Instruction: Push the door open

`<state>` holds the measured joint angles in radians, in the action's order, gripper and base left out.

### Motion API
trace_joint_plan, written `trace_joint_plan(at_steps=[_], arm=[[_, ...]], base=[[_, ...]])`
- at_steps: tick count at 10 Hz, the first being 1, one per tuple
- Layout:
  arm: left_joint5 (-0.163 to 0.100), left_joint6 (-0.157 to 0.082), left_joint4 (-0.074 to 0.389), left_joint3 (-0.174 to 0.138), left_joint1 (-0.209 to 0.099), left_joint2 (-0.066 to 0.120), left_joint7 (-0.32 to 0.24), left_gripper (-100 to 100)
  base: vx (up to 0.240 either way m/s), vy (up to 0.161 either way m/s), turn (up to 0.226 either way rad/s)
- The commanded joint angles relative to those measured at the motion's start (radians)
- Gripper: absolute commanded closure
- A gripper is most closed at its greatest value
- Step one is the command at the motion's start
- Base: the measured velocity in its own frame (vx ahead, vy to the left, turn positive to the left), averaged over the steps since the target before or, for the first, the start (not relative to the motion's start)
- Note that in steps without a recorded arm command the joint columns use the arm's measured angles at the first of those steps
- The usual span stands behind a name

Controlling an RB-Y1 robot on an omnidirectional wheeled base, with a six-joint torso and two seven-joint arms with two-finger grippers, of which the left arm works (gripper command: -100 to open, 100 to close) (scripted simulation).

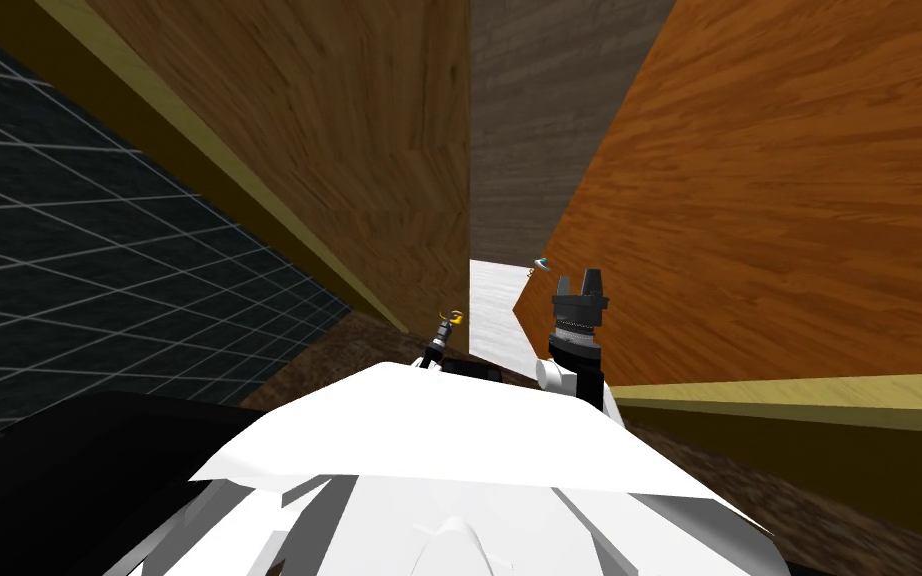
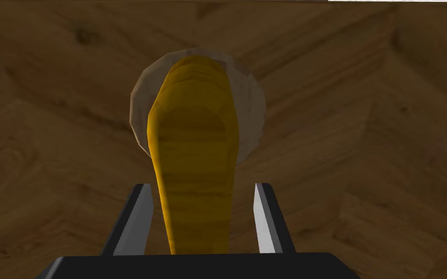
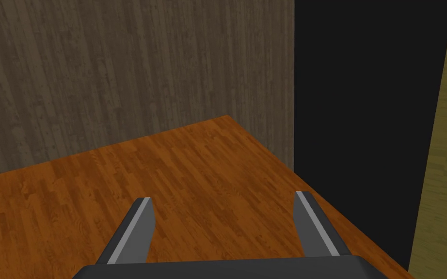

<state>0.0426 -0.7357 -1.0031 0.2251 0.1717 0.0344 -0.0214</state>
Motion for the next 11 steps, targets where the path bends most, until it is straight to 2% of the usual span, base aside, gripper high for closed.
trace_joint_plan(at_steps=[1, 5, 6, 11], arm=[[0.0, 0.0, 0.0, 0.0, 0.001, 0.0, 0.0, 100], [0.0, 0.0, 0.0, 0.0, 0.001, 0.0, 0.0, 100], [-0.007, 0.002, 0.002, -0.017, -0.008, 0.011, 0.004, 100], [-0.022, 0.003, 0.012, -0.053, -0.018, 0.028, 0.014, 100]], base=[[-0.03, 0.003, -0.01], [-0.003, 0.001, -0.004], [0.094, -0.048, 0.033], [0.144, -0.07, 0.038]])
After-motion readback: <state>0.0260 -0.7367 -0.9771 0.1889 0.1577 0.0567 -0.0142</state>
